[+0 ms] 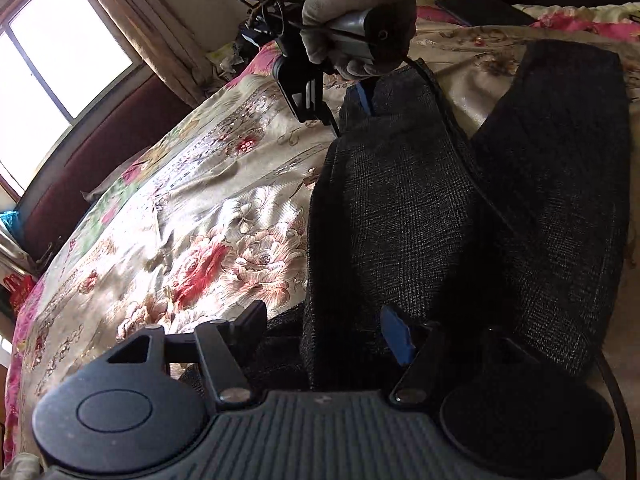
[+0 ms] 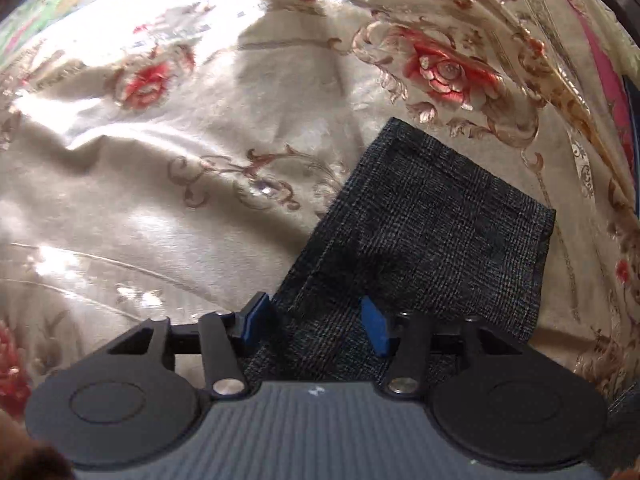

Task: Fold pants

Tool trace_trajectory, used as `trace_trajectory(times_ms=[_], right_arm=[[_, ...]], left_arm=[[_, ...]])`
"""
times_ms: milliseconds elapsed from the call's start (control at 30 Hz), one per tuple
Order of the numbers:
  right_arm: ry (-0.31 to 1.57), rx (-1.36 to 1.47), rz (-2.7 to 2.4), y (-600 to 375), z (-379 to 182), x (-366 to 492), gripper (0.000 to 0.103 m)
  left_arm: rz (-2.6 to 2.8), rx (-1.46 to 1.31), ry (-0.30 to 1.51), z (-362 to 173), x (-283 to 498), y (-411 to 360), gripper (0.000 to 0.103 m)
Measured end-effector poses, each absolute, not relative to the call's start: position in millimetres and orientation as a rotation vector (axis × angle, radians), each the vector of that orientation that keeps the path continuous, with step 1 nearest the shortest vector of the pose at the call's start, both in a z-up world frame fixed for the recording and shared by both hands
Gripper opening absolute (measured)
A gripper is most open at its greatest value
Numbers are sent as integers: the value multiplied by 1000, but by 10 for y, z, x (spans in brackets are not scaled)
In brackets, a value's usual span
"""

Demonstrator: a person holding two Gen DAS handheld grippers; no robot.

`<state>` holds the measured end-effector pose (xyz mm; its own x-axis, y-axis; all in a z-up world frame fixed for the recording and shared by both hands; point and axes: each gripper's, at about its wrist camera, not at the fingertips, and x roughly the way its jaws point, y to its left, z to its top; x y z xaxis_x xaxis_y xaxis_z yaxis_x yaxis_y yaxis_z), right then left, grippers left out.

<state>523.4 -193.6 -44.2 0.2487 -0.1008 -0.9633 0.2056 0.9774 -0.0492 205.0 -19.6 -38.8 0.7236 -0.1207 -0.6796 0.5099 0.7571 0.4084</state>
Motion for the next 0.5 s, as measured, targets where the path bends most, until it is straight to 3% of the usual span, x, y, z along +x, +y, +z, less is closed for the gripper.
trace_trajectory(times_ms=[233, 300, 333, 367, 400, 467, 500], right_arm=[[1314, 116, -288, -2027, -550, 5377, 65], [1299, 95, -273, -2039, -534, 5313, 53], [1297, 82, -251, -2051, -517, 5270, 37], [1299, 86, -220, -2084, -475, 5201, 13], [1303, 96, -211, -2134, -426, 5141, 8], [1265, 114, -162, -2263, -251, 4996, 6], [1244, 130, -146, -2336, -151, 4919, 6]], left_arm=[[-387, 657, 640, -483, 2035, -227, 77], [-380, 663, 639, -478, 2012, -207, 77], [-379, 660, 645, -475, 2007, -192, 73], [-380, 655, 656, -465, 1998, -166, 61], [-385, 645, 675, -463, 2003, -136, 44], [-388, 616, 711, -460, 2032, -81, 28], [-388, 605, 716, -444, 2039, -48, 27]])
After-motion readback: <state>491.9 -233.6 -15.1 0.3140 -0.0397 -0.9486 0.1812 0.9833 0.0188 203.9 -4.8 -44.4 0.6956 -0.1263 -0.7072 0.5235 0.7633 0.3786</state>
